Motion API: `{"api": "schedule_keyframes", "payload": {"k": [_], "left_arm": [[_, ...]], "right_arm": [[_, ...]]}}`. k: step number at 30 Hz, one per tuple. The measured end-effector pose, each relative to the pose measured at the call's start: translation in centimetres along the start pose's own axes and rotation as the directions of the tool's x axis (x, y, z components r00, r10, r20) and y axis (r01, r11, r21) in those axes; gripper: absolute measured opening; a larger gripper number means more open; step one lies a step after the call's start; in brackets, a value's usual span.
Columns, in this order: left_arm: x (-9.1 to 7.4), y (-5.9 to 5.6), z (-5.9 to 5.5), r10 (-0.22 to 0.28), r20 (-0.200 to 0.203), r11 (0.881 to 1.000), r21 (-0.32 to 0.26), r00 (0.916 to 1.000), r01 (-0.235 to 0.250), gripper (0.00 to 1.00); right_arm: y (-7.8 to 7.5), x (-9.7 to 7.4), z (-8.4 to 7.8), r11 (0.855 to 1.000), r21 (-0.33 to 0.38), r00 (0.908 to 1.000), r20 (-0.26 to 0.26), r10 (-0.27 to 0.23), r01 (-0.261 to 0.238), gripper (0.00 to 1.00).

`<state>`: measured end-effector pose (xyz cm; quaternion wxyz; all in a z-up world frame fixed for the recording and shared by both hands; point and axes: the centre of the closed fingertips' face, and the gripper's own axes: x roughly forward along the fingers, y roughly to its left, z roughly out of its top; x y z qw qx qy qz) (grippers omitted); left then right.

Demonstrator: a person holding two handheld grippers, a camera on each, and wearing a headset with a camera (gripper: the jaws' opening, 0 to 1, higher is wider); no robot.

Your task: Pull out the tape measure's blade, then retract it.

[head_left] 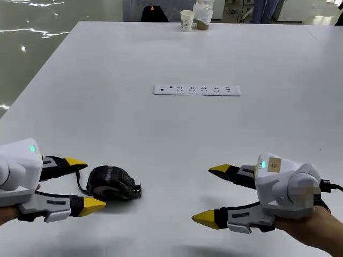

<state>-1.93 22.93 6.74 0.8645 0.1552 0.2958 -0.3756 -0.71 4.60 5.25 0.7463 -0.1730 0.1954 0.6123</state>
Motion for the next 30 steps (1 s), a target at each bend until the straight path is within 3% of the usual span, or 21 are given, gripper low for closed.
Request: {"api": "schedule_keyframes", "payload": {"k": [7,15,30], "left_arm": [[0.3,0.9,0.0,-0.03,-0.037,0.999,0.041,0.9989,0.032,0.48],[0.7,1.0,-0.5,-0.078,-0.089,0.993,0.084,0.993,0.085,0.43],[1.4,1.4,-1.6,-0.162,-0.193,0.972,0.137,0.9678,0.19,0.35]], "right_arm": [[0.0,1.3,0.4,0.999,-0.036,0.9992,-0.008,0.04,-0.041,0.57],[0.2,2.5,0.6,0.993,-0.078,0.9955,-0.022,0.092,-0.093,0.51],[0.6,5.7,1.4,0.968,-0.153,0.98,-0.056,0.191,-0.198,0.41]]}}
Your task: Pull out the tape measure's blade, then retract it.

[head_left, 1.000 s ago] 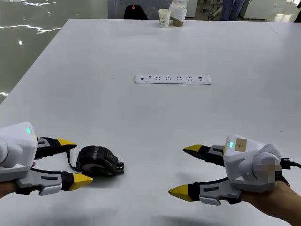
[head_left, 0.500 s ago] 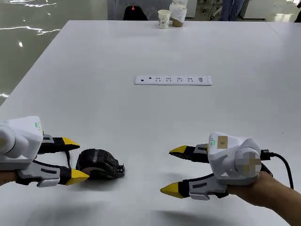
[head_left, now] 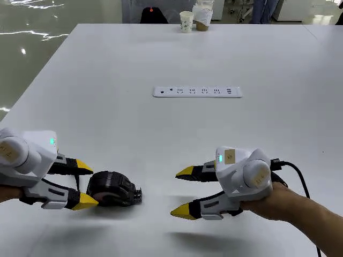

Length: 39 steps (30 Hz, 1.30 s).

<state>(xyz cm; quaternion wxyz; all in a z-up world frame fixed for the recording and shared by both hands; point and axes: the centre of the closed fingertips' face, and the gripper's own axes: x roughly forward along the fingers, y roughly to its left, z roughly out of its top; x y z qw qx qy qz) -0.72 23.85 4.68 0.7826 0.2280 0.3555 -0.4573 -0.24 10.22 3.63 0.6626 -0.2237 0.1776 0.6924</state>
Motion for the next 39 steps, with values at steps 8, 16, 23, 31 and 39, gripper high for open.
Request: {"api": "schedule_keyframes", "payload": {"k": [8,16,23,31,39], "left_arm": [[0.4,0.3,-0.2,-0.041,-0.035,0.999,0.03,0.9985,0.042,0.33],[0.9,0.3,-0.3,-0.092,-0.081,0.994,0.06,0.9925,0.097,0.32],[1.4,0.1,-0.4,-0.119,-0.106,0.989,0.081,0.9873,0.128,0.28],[1.9,-0.2,-0.7,-0.136,-0.122,0.985,0.091,0.9832,0.147,0.26],[1.9,-0.2,-0.7,-0.142,-0.114,0.982,0.106,0.9833,0.154,0.25]], "right_arm": [[-0.5,1.5,0.3,0.999,-0.02,0.9993,-0.012,0.036,-0.036,0.38],[-0.7,3.0,0.4,0.996,-0.043,0.9969,-0.033,0.072,-0.073,0.32],[-0.7,4.4,0.6,0.994,-0.044,0.9945,-0.043,0.096,-0.098,0.28],[-0.5,6.1,0.3,0.991,-0.053,0.9901,-0.07,0.122,-0.125,0.24],[-0.7,7.5,0.2,0.99,-0.043,0.9881,-0.083,0.13,-0.134,0.21]]}}
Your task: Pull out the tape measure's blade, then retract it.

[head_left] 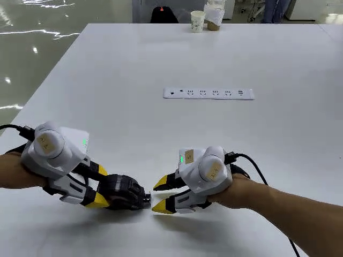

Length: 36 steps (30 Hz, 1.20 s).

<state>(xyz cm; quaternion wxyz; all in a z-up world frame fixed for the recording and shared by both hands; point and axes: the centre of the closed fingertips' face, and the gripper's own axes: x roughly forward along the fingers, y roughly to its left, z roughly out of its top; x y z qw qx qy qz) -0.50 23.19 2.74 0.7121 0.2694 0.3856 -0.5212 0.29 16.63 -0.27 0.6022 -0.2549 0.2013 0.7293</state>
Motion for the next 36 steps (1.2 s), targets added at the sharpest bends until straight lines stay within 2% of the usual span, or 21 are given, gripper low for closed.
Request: {"api": "schedule_keyframes", "payload": {"k": [9,16,36], "left_arm": [[0.0,0.0,0.0,0.001,0.006,1.0,0.009,1.0,-0.001,0.24],[0.0,0.0,0.0,-0.006,0.008,1.0,0.011,0.9999,0.006,0.24],[0.0,-0.1,0.0,-0.009,0.008,1.0,-0.004,0.9999,0.009,0.23]], "right_arm": [[0.2,1.0,-0.1,1.0,-0.014,0.9998,-0.012,0.019,-0.019,0.15],[-0.1,1.4,-0.2,1.0,-0.022,0.9998,-0.019,0.008,-0.008,0.12],[0.0,1.3,-0.2,0.998,-0.06,0.9992,-0.041,0.001,-0.003,0.08]]}}
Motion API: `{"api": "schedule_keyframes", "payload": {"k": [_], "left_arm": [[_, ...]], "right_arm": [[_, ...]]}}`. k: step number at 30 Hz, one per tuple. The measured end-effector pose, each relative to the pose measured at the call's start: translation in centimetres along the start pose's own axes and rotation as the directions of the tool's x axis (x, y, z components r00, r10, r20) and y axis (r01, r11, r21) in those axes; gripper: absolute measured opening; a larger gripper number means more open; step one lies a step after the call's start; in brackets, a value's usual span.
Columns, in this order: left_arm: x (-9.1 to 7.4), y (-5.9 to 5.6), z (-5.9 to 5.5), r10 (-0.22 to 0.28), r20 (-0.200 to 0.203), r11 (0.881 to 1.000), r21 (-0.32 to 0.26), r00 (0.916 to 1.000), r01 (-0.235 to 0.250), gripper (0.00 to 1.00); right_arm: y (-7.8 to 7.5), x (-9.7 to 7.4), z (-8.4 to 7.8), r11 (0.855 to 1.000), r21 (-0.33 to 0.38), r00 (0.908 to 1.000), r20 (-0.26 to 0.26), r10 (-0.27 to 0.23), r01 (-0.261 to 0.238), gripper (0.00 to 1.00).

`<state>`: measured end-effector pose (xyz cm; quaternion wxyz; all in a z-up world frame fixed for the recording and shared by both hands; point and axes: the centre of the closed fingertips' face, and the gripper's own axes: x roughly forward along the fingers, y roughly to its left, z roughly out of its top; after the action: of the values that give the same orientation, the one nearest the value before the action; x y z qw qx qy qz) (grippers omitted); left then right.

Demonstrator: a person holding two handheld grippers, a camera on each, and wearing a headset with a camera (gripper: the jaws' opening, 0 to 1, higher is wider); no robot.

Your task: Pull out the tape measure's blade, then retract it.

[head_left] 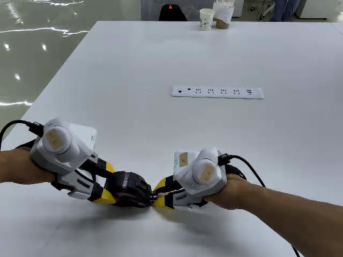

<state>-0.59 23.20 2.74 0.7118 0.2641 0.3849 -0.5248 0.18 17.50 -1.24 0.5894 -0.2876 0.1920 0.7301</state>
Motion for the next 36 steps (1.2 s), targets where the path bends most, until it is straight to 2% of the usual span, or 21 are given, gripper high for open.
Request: {"api": "schedule_keyframes", "payload": {"k": [23,36], "left_arm": [[0.0,0.0,0.1,-0.004,0.003,1.0,-0.012,1.0,0.004,0.23],[0.0,0.1,0.1,-0.009,0.0,1.0,-0.013,1.0,0.009,0.23]], "right_arm": [[0.0,-1.5,-1.6,1.0,0.001,0.9998,-0.021,-0.003,0.003,0.08],[0.0,-2.9,-2.8,1.0,0.012,0.9994,-0.034,-0.01,0.01,0.08]]}}
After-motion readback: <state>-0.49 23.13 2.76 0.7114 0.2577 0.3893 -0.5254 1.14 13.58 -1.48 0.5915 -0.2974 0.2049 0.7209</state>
